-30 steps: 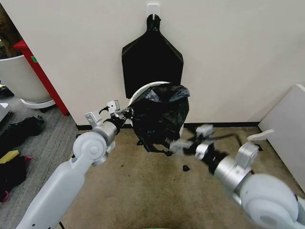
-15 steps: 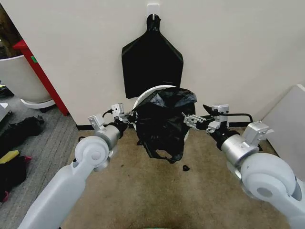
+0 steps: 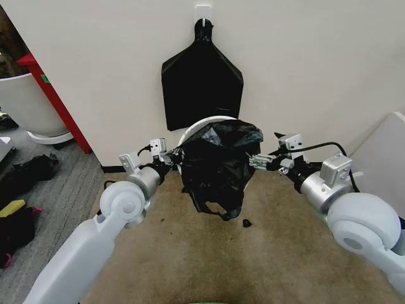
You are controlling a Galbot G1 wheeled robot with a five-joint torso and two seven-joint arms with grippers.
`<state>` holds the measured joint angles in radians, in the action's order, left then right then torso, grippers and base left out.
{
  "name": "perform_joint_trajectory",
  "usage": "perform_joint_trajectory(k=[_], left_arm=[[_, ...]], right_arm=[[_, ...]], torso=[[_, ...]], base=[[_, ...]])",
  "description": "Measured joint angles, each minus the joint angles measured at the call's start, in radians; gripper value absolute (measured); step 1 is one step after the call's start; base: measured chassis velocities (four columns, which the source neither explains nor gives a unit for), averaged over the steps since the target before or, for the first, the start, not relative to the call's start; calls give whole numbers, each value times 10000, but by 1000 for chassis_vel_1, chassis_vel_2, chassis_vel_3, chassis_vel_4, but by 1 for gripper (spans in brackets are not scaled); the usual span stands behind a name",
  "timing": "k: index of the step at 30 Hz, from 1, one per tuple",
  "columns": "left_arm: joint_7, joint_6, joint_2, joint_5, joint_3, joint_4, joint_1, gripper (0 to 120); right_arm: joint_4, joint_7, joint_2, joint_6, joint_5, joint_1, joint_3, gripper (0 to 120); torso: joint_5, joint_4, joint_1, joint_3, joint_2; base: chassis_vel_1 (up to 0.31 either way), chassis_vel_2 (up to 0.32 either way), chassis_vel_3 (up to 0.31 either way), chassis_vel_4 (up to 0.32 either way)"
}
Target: Place the garbage bag over the trash bin.
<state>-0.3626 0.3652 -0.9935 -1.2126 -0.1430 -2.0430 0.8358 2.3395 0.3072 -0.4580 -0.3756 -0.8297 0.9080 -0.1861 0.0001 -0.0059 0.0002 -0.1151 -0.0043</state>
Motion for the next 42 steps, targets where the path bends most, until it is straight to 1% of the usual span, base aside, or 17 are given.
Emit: perform_joint_trajectory(k=[5, 10, 14, 18, 21, 22, 25, 26, 28, 29, 31, 32, 33, 35, 37, 38, 42], left_arm=[[-25, 113, -4, -15, 99, -6, -209, 4], [-138, 326, -21, 4, 255, -6, -463, 4], [-134, 427, 22, 224, 331, -35, -540, 4], [-59, 524, 41, 478, 377, -105, -543, 4], [-10, 579, 14, 562, 433, -166, -540, 4], [-10, 579, 14, 562, 433, -166, -540, 4], [0, 609, -25, 567, 471, -203, -568, 4], [7, 617, -27, 569, 472, -202, -579, 4], [42, 632, -12, 579, 475, -202, -602, 4], [42, 632, -12, 579, 475, -202, -602, 4], [68, 634, 12, 583, 477, -203, -620, 4], [71, 635, 15, 585, 477, -203, -624, 4], [83, 636, 17, 614, 477, -200, -632, 4], [197, 654, 19, 819, 477, -157, -630, 4], [229, 654, 19, 884, 477, -143, -625, 4], [353, 656, 25, 1115, 477, -102, -595, 4], [653, 657, 38, 1578, 477, -76, -467, 4]], right_arm=[[174, -1253, 592, -488, 1574, -253, 161, 100], [270, -1470, 789, -791, 1947, -495, 274, 100], [256, -1514, 850, -826, 2121, -592, 326, 100], [221, -1536, 870, -861, 2277, -627, 377, 98], [147, -1550, 866, -861, 2377, -575, 401, 88], [147, -1550, 866, -861, 2377, -575, 401, 88], [-25, -1614, 853, -796, 2606, -465, 421, 73], [-59, -1621, 852, -773, 2656, -449, 423, 72], [-139, -1649, 860, -680, 2736, -430, 430, 62], [-139, -1649, 860, -680, 2736, -430, 430, 62], [-147, -1646, 900, -650, 2657, -427, 430, 52], [-144, -1638, 909, -649, 2627, -425, 431, 51], [-121, -1604, 933, -640, 2540, -407, 430, 45], [-15, -1521, 970, -630, 2346, -352, 421, 37], [12, -1499, 977, -629, 2300, -343, 416, 36], [88, -1435, 998, -618, 2165, -322, 400, 29], [126, -1297, 1034, -579, 1807, -344, 377, 14]], torso=[[0, -2, 0, 0, 0], [-1, -1, 0, 0, 0], [2, -3, 0, 0, 0], [0, 1, 0, 0, 0], [0, -2, 0, 0, 0], [0, -2, 0, 0, 0], [0, -1, 0, 0, 0], [0, -1, 0, 0, 0], [1, -1, 0, 0, 0], [1, -1, 0, 0, 0], [0, -1, 0, 0, 0], [0, 0, 0, 0, 0], [-1, -1, 0, 0, 0], [0, -1, 0, 0, 0], [0, -2, 0, 0, 0], [-1, -2, 0, 1, 0], [0, 0, 0, 0, 0]], base=[[0, 0, 0, 0], [0, 0, 0, 0], [0, 0, 0, 0], [0, 0, 0, 0], [0, 0, 0, 0], [0, 0, 0, 0], [0, 0, 0, 0], [0, 0, 0, 0], [0, 0, 0, 0], [0, 0, 0, 0], [0, 0, 0, 0], [0, 0, 0, 0], [0, 0, 0, 0], [0, 0, 0, 0], [0, 0, 0, 0], [0, 0, 0, 0], [0, 0, 0, 0]])
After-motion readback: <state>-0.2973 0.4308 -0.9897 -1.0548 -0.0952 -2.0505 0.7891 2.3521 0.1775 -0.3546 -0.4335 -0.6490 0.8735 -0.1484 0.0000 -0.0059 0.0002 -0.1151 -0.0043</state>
